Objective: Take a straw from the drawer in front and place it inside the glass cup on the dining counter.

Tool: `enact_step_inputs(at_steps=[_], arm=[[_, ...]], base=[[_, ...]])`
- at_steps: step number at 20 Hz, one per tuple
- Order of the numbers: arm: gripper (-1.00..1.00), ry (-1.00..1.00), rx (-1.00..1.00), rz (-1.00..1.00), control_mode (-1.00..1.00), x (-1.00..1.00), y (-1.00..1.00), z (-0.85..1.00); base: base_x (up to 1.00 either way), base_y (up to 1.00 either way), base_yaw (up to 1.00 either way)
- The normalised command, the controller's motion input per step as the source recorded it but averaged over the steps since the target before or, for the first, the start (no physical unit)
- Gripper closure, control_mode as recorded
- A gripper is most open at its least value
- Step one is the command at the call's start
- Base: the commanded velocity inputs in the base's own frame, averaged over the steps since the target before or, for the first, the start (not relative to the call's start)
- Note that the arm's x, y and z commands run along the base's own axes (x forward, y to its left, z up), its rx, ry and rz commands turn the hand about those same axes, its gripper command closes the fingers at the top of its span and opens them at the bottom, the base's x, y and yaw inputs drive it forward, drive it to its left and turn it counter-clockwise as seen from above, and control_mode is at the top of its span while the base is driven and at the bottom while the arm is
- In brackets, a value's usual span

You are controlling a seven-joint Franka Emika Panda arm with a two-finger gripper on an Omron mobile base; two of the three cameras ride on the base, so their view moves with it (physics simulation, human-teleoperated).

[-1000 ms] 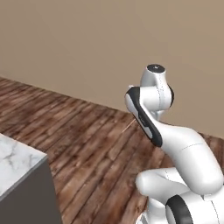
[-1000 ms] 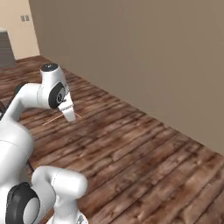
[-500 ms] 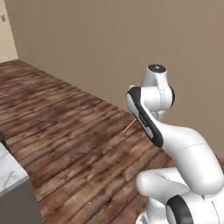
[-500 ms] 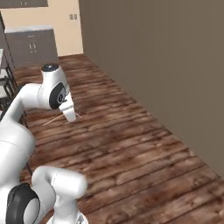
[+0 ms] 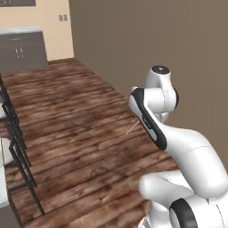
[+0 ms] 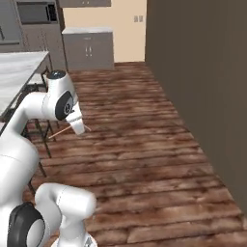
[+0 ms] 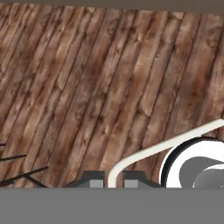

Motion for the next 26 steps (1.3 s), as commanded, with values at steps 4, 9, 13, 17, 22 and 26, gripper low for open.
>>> enact_step_inputs(at_steps=[4,9,13,17,22,26], arm=[[1.0,0.0,0.0,0.0,1.0,0.0,0.0,0.0],[1.0,0.0,0.0,0.0,1.0,0.0,0.0,0.0],[1.0,0.0,0.0,0.0,1.0,0.0,0.0,0.0],[1.0,0.0,0.0,0.0,1.0,0.0,0.0,0.0],[1.0,0.0,0.0,0.0,1.0,0.0,0.0,0.0],[1.0,0.0,0.0,0.0,1.0,0.0,0.0,0.0]], base=[[1.0,-0.42,0.55],[0.96,-0.39,0.58],[0.85,-0.28,0.65],[0.82,-0.29,0.66],[0.83,-0.37,0.64],[0.82,-0.46,0.6]])
